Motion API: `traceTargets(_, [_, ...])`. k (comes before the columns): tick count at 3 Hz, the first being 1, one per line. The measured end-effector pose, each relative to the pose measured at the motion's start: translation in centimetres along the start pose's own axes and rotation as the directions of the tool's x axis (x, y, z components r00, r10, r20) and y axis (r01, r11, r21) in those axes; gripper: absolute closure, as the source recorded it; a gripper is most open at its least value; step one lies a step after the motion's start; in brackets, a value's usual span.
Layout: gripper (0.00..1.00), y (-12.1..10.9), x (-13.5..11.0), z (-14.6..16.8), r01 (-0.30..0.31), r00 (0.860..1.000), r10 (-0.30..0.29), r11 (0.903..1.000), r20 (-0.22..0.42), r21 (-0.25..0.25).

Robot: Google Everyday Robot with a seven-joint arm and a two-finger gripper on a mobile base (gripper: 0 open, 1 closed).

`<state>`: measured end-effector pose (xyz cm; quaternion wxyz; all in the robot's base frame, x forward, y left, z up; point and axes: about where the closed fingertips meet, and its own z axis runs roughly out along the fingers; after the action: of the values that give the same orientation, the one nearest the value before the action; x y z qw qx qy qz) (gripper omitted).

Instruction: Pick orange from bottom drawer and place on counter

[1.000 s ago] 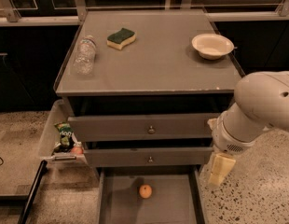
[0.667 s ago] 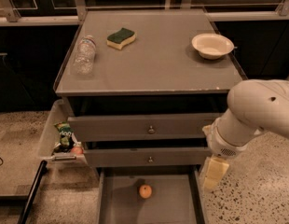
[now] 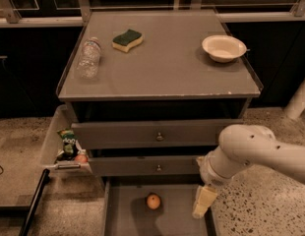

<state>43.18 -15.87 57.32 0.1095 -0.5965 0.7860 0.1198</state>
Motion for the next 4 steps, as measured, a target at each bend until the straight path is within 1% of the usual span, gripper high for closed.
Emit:
traceTargets(1, [0.00,-0.1,0.4,5.2,0.039,0.997,-0.038,0.9992,0.063,-0.007])
traceTargets(2, [0.00,-0.8,1.2,9.1,0.076,0.991,-0.073,0.9967,0.110,-0.026])
traceTargets(3, [0.00,-2.0,3.3,12.7,0.075,0.989,-0.071,0.9967,0.127,-0.031])
traceTargets(4, [0.00,-2.0,3.3,12.7,0.075,0.989,-0.070,0.9967,0.127,-0.031])
